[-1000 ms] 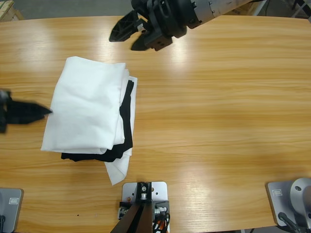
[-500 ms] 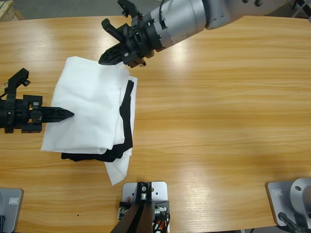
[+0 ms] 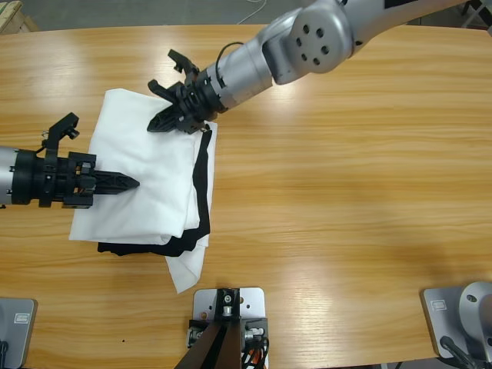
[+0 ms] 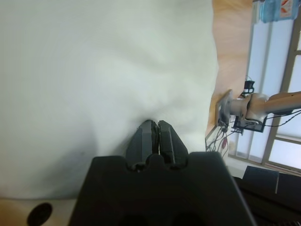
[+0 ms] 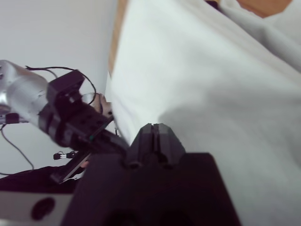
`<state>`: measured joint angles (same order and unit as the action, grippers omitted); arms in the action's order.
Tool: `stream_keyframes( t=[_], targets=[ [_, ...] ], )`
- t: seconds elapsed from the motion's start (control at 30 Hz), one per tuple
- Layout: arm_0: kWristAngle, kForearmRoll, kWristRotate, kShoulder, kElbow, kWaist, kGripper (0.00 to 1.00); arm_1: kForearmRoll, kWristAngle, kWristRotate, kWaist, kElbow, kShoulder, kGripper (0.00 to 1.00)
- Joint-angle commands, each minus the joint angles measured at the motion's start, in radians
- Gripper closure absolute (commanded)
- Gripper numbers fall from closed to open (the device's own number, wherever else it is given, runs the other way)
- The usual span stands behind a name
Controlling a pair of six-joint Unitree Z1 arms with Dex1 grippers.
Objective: Fold clothes
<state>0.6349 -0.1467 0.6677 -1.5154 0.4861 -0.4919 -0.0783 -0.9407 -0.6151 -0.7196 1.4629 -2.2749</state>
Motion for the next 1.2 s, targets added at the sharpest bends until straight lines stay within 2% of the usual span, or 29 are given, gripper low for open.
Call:
stream_keyframes(
  t=[0.03,0.33,0.47,0.6,0.77,0.87,1.0,1.1,1.2],
  targets=[
    [0.014,-0.032,0.009,-0.062,-0.054,-0.014,1.000,-0.072,-0.017,0.010,0.049,-0.007,-0.141,1.000],
    [0.026,-0.127,-0.002,-0.094,-0.176,-0.014,1.000,-0.070,-0.017,0.017,0.063,-0.013,-0.154,1.000],
    [0.042,-0.134,0.000,-0.056,-0.212,-0.015,1.000,-0.061,-0.017,0.019,0.063,-0.020,-0.164,1.000],
    [0.051,-0.132,0.050,0.071,-0.244,-0.027,1.000,-0.060,-0.017,0.026,0.064,-0.026,-0.166,1.000],
    [0.046,-0.092,0.170,0.339,-0.242,-0.033,1.000,-0.057,-0.014,0.040,0.068,-0.024,-0.139,1.000],
    [0.046,-0.088,0.222,0.433,-0.220,0.004,1.000,-0.056,0.009,0.048,0.068,-0.029,-0.044,1.000],
    [0.046,-0.063,0.239,0.474,-0.169,0.049,1.000,-0.060,0.077,0.055,0.067,-0.085,0.182,1.000],
    [0.032,-0.056,0.235,0.410,-0.126,0.079,1.000,-0.013,0.067,0.074,0.050,-0.130,0.298,1.000],
    [0.005,-0.077,0.130,0.253,-0.074,0.162,1.000,-0.012,0.066,0.091,-0.008,-0.247,0.344,1.000]
  ],
)
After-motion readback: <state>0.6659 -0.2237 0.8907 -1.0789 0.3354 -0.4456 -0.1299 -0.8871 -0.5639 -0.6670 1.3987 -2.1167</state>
